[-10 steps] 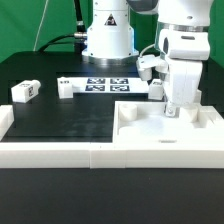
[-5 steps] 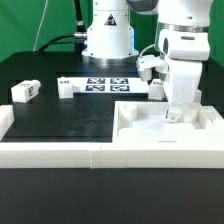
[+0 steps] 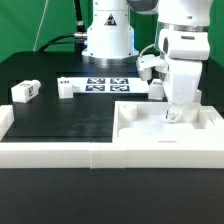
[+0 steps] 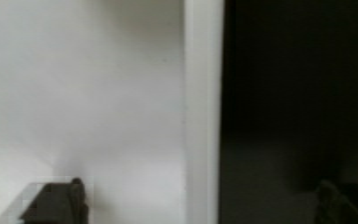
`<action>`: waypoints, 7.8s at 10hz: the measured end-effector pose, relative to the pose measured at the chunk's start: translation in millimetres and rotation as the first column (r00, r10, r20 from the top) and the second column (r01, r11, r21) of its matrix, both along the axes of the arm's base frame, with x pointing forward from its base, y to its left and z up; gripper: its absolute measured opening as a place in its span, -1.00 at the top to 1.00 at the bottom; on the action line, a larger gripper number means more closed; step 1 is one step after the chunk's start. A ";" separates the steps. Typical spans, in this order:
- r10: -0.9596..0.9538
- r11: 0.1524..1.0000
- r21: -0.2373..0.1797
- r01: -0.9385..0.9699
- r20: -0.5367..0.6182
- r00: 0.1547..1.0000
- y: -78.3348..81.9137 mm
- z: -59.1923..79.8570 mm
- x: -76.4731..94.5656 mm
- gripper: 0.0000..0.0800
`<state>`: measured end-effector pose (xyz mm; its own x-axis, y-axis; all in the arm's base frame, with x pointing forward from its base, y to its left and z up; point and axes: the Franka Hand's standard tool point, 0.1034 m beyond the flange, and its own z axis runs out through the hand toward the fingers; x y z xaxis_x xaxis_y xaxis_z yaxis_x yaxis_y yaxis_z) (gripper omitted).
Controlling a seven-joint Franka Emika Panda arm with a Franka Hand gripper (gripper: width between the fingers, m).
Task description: Assemble one leg
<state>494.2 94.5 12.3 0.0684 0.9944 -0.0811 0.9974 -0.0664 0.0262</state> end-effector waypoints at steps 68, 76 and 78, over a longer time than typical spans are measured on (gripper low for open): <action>-0.903 0.429 0.025 0.903 0.000 0.429 42.0 55.0 4.4 0.27; -0.889 0.441 0.340 0.830 0.040 0.456 36.3 88.9 43.0 0.27; -0.890 0.442 0.336 0.832 0.046 0.454 24.4 103.5 66.7 0.27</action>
Offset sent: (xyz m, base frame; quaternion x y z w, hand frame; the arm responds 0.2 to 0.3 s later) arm -0.0295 0.0047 0.0416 -0.0068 -0.0312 0.0496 0.9983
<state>561.0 119.0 115.8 0.8838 0.3879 0.2614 0.3894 -0.9198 0.0483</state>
